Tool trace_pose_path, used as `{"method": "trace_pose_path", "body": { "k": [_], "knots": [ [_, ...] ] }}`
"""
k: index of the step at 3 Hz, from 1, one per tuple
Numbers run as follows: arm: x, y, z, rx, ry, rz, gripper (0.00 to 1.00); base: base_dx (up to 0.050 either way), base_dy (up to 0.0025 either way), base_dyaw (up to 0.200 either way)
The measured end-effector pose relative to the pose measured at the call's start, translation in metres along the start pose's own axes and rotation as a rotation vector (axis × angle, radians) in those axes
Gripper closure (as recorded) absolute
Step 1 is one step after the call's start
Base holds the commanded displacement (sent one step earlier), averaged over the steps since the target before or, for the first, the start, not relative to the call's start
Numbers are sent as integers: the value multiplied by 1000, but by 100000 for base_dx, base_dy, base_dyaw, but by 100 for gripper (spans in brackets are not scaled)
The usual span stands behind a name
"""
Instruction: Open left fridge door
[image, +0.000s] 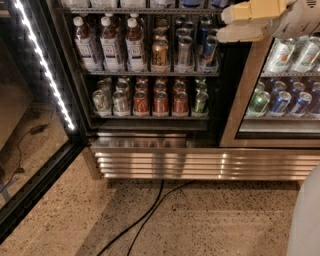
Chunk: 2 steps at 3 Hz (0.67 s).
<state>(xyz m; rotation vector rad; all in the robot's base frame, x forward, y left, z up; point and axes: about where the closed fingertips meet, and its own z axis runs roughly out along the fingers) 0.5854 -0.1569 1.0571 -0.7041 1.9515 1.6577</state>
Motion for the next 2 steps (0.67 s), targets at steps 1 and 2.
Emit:
{"method": "trace_pose_path", "body": {
  "k": [1,2],
  "knots": [
    [0,0,0,0,0,0,0,0,0,0],
    [0,0,0,0,0,0,0,0,0,0]
  ]
}}
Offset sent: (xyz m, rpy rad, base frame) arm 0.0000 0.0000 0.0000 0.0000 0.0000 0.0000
